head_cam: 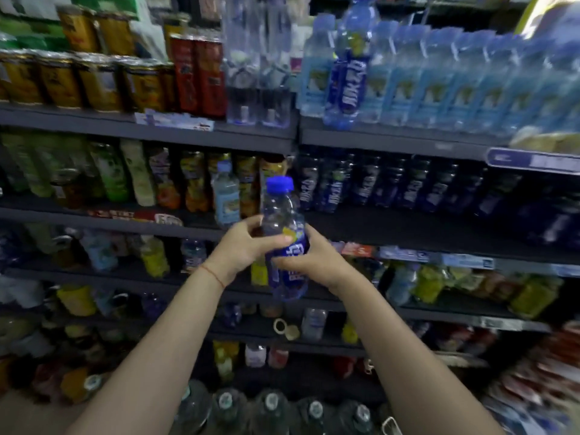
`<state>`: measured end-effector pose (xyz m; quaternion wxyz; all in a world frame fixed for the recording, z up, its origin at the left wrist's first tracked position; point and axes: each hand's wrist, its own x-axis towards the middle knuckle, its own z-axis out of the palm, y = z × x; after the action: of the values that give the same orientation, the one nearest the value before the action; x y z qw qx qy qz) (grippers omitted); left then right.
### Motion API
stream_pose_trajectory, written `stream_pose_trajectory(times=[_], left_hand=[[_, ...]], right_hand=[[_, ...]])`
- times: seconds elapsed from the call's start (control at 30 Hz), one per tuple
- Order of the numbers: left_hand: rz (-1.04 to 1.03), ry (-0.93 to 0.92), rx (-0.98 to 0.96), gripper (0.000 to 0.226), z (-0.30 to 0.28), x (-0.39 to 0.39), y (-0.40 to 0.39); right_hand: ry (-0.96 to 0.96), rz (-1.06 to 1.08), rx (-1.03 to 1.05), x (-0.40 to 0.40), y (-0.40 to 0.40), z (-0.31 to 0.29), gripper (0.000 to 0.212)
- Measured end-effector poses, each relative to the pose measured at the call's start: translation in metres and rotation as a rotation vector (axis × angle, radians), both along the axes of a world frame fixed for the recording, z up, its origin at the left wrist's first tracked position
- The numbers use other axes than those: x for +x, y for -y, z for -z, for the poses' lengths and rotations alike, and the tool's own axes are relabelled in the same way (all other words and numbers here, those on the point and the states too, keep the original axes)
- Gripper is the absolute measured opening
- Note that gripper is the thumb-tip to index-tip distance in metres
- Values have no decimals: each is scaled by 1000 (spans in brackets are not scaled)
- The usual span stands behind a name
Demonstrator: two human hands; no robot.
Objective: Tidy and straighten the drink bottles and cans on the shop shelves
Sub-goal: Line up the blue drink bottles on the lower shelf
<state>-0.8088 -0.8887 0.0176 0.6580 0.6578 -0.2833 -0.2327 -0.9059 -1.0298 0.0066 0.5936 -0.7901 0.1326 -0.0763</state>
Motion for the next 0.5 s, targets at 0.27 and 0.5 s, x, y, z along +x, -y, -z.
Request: stream_pose_trajectory(times=[0.27, 0.5], left_hand=[[96, 299, 215, 87, 8, -13, 115], [-187, 774, 444, 73, 27, 37, 176]], right_hand=[[157, 359, -9, -37, 107, 25, 83], [186, 563, -93, 5, 171, 22, 83]])
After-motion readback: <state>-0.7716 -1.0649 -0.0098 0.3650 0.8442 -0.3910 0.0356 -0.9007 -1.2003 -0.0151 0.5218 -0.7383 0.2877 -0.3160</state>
